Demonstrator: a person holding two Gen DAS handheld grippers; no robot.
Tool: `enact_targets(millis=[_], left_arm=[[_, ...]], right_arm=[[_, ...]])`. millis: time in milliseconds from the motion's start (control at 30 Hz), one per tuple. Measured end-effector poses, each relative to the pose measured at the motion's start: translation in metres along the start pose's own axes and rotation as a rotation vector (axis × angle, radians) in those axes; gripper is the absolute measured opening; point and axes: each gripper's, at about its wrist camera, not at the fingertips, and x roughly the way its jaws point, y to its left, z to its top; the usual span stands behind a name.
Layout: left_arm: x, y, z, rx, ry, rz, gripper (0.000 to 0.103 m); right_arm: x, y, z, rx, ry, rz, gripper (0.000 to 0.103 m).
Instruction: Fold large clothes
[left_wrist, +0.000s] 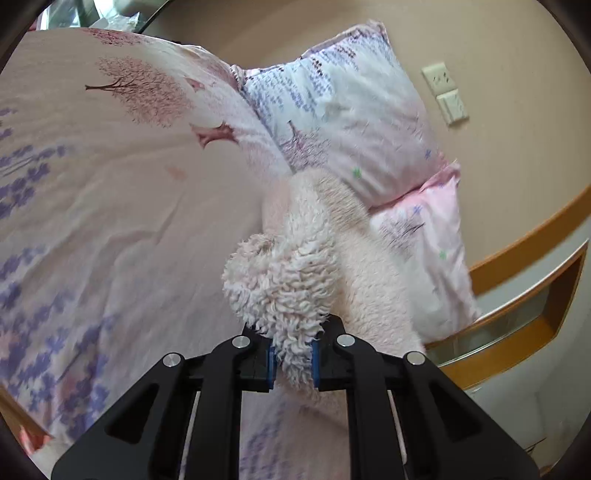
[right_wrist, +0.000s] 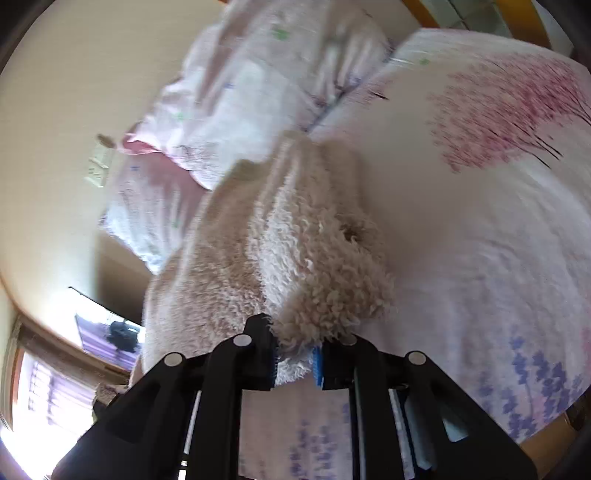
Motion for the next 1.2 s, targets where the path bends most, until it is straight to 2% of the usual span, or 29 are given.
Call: enact_targets(millis=[67, 133, 200, 233, 267, 300, 333, 367, 467, 533, 633, 800, 1000, 1133, 1200], left_arm=[[0.011, 0.009, 0.002, -0.010, 0.033, 0.025, 0.014], [0.020, 0.014, 0.006, -0.033, 0.052, 0.035, 0.019], [0.023, 0.015, 0.007, -0.036, 0.056, 0.048, 0.024], [0.024, 0.015, 0.007, -0.030, 0.062, 0.047, 0.030], [0.025, 0.014, 0.007, -0.027, 0.066, 0.051, 0.035], [0.026, 0.013, 0.007, -0.027, 0.068, 0.052, 0.042], [0.027, 0.012, 0.008, -0.029, 0.072, 0.052, 0.048], [0.029, 0.012, 0.008, -0.030, 0.075, 0.054, 0.052], [0.034, 0.011, 0.009, -0.036, 0.080, 0.062, 0.056], [0.037, 0.009, 0.009, -0.032, 0.080, 0.066, 0.057], [0.041, 0.007, 0.012, -0.033, 0.077, 0.073, 0.059], [0.049, 0.007, 0.019, -0.042, 0.078, 0.081, 0.061], [0.052, 0.009, 0.026, -0.067, 0.069, 0.090, 0.061], [0.055, 0.009, 0.028, -0.073, 0.057, 0.088, 0.060], [0.057, 0.010, 0.031, -0.082, 0.056, 0.078, 0.056]], right_arm=[[0.005, -0.001, 0.000, -0.004, 0.022, -0.048, 0.028], [0.000, 0.003, 0.000, -0.032, -0.004, -0.105, 0.039], [-0.011, 0.011, 0.003, -0.076, -0.078, -0.190, 0.046], [-0.017, 0.017, 0.005, -0.098, -0.125, -0.242, 0.056], [-0.025, 0.028, 0.007, -0.139, -0.208, -0.312, 0.058], [-0.029, 0.039, 0.008, -0.177, -0.258, -0.334, 0.058], [-0.030, 0.056, 0.010, -0.234, -0.292, -0.310, 0.057], [-0.027, 0.067, 0.013, -0.274, -0.285, -0.268, 0.051], [0.004, 0.120, 0.010, -0.439, -0.179, -0.123, 0.032], [0.027, 0.149, 0.002, -0.532, -0.112, -0.074, 0.025], [0.065, 0.181, -0.012, -0.623, -0.023, -0.050, 0.023], [0.111, 0.194, -0.011, -0.632, 0.050, -0.079, 0.022], [0.132, 0.205, -0.020, -0.664, 0.056, -0.118, 0.024], [0.169, 0.201, -0.037, -0.754, 0.144, -0.257, 0.024], [0.172, 0.201, -0.041, -0.790, 0.130, -0.282, 0.024]])
